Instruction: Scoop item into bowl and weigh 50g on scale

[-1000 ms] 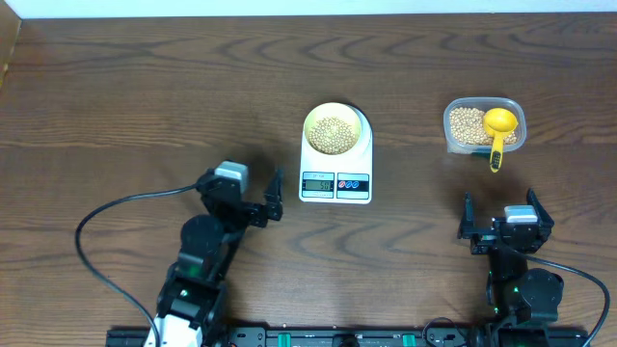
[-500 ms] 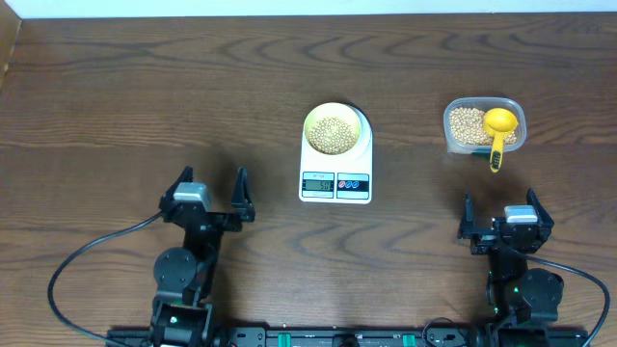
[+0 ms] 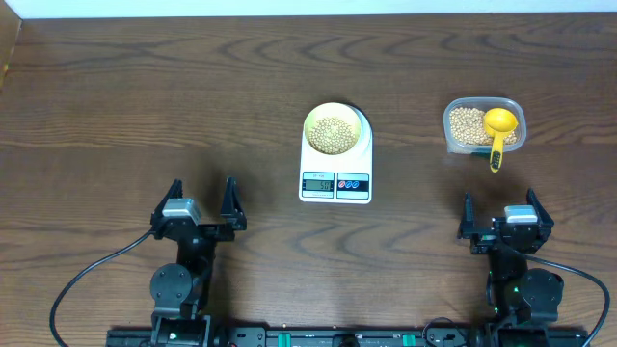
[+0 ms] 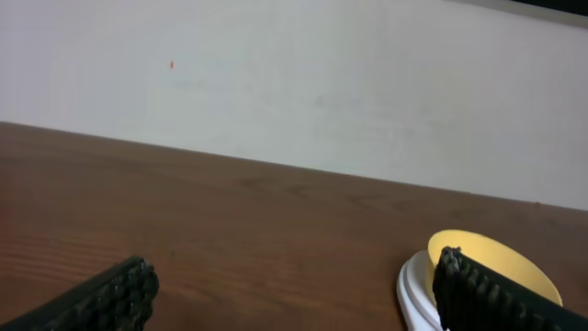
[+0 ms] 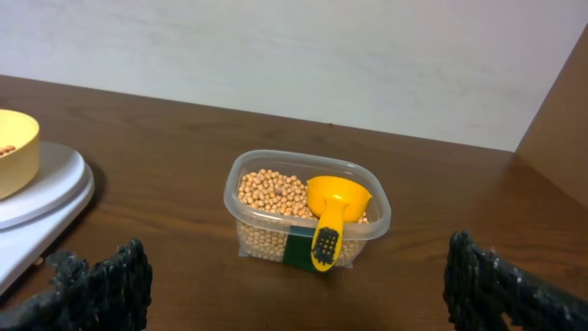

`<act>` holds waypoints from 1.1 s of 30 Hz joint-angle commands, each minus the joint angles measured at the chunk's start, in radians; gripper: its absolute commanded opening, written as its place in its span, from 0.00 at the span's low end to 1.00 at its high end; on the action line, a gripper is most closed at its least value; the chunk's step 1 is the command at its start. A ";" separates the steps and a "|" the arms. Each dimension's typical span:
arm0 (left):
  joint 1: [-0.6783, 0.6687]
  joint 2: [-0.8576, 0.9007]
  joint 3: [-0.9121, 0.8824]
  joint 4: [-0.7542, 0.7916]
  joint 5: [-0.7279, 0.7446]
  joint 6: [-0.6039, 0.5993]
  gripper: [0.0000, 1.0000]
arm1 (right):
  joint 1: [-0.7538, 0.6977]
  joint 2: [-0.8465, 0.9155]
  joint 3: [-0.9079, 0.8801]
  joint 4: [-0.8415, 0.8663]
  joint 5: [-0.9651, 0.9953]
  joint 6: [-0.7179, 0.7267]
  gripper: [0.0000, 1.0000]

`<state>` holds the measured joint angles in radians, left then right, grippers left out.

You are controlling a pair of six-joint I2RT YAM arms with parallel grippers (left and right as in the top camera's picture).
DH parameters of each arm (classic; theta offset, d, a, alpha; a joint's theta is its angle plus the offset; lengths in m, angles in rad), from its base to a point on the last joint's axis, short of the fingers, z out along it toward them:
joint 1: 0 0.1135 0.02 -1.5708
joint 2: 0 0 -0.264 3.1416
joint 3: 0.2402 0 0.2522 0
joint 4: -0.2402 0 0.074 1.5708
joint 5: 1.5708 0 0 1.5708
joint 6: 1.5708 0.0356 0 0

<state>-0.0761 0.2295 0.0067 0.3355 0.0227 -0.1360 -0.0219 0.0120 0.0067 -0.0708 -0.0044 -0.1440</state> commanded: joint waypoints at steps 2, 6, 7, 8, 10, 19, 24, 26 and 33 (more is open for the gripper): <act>0.009 -0.051 -0.003 -0.058 -0.009 -0.013 0.98 | 0.010 -0.007 -0.001 -0.006 -0.002 -0.014 0.99; 0.009 -0.099 -0.003 -0.153 -0.009 -0.013 0.98 | 0.010 -0.007 -0.001 -0.005 -0.002 -0.014 0.99; 0.010 -0.108 -0.003 -0.169 -0.009 -0.013 0.98 | 0.010 -0.007 -0.001 -0.005 -0.002 -0.014 0.99; 0.014 -0.117 -0.003 -0.186 -0.008 -0.017 0.98 | 0.010 -0.007 -0.001 -0.005 -0.002 -0.014 0.99; 0.022 -0.137 -0.003 -0.216 -0.009 -0.037 0.98 | 0.010 -0.007 -0.001 -0.005 -0.002 -0.014 0.99; 0.054 -0.228 -0.003 -0.372 -0.007 -0.076 0.98 | 0.010 -0.007 -0.001 -0.005 -0.002 -0.014 0.99; 0.055 -0.228 -0.003 -0.409 -0.009 -0.105 0.98 | 0.010 -0.007 -0.001 -0.006 -0.002 -0.014 0.99; 0.055 -0.228 -0.003 -0.410 -0.009 -0.101 0.98 | 0.010 -0.007 -0.001 -0.005 -0.002 -0.014 0.99; 0.053 -0.228 -0.003 -0.410 -0.010 -0.098 0.98 | 0.010 -0.007 -0.001 -0.006 -0.002 -0.014 0.99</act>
<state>-0.0269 0.0109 0.0135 -0.0223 0.0273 -0.2298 -0.0219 0.0120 0.0071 -0.0711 -0.0044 -0.1436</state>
